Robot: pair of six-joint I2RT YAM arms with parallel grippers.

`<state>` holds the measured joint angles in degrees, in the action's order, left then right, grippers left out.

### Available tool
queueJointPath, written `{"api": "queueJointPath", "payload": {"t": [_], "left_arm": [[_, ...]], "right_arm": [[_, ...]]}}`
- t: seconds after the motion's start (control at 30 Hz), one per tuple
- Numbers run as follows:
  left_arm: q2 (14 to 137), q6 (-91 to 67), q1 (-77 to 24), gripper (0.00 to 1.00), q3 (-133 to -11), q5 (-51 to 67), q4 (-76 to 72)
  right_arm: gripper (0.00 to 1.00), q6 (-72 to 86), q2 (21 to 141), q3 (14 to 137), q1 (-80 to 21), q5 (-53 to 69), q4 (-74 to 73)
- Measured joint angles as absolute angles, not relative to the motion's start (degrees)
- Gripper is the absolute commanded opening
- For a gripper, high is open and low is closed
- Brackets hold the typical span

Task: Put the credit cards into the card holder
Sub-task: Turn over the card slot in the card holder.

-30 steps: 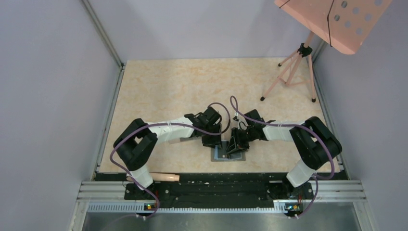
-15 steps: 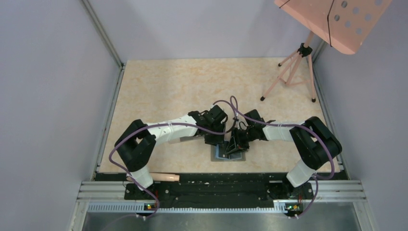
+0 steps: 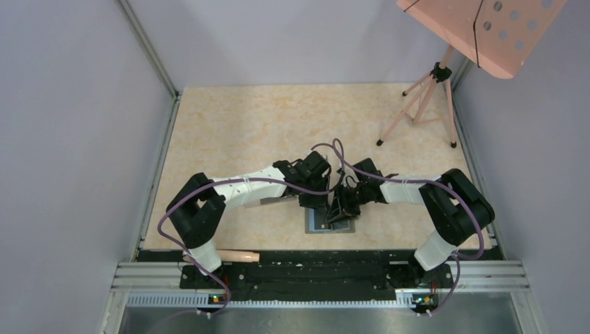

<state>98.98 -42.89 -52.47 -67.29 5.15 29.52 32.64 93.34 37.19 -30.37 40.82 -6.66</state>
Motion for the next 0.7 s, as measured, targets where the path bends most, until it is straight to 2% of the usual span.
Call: {"api": "queueJointPath", "payload": {"t": [0.47,0.7], "left_arm": [[103.96,-43.40,-52.53,0.51,-67.40,2.68,33.26],[104.79,-43.29,-52.53,0.50,-68.18,3.09,33.71]], "right_arm": [[0.31,32.62,93.12,37.17,-30.50,40.62,-6.70],[0.31,32.62,93.12,37.17,-30.50,40.62,-6.68]]}}
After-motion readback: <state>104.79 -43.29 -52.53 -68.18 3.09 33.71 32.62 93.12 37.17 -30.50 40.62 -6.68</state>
